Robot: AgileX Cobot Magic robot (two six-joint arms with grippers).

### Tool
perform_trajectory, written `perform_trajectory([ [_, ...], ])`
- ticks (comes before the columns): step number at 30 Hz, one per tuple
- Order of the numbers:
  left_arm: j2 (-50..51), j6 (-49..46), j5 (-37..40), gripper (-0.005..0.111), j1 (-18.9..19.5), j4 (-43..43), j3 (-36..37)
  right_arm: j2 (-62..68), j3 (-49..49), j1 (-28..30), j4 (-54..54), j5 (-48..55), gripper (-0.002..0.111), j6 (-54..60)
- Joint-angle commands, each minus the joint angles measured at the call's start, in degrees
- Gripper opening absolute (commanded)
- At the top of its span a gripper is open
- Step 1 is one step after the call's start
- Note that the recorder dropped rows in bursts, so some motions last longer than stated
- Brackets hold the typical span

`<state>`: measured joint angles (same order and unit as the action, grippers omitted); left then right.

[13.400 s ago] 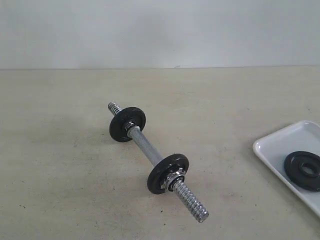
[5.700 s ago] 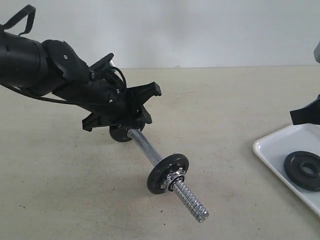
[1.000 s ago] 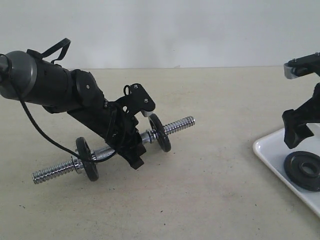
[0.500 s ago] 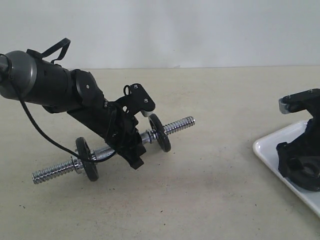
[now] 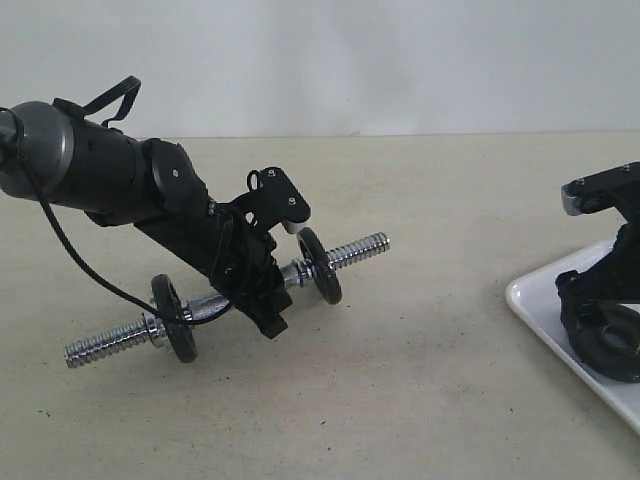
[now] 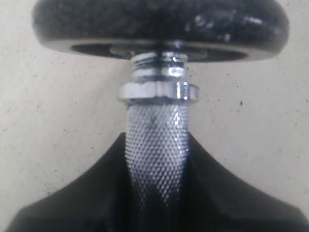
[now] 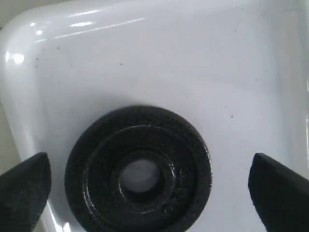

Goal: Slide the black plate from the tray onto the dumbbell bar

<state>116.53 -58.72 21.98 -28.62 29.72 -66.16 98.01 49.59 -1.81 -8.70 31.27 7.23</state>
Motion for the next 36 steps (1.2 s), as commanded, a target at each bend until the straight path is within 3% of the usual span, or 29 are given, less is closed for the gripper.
perform_trajectory([
  [1, 0.8, 0.7, 3.8, 0.004, -0.1, -0.2, 0.8, -0.2, -0.3, 0.1, -0.7, -0.9, 0.105, -0.6],
  [9, 0.8, 0.7, 3.8, 0.004, -0.1, -0.1, 0.8, -0.2, -0.4, 0.2, -1.3, 0.5, 0.105, -3.7],
  [15, 0.8, 0.7, 3.8, 0.004, -0.1, -0.1, 0.8, -0.2, -0.4, 4.7, 1.0, 1.2, 0.105, -3.7],
  [20, 0.8, 0.7, 3.8, 0.004, -0.1, -0.1, 0.8, -0.2, -0.4, 6.0, 15.8, 1.6, 0.105, 10.1],
  [36, 0.8, 0.7, 5.3, 0.004, -0.1, 0.0, 0.8, -0.2, -0.4, 5.9, 18.8, 1.4, 0.105, 11.0],
])
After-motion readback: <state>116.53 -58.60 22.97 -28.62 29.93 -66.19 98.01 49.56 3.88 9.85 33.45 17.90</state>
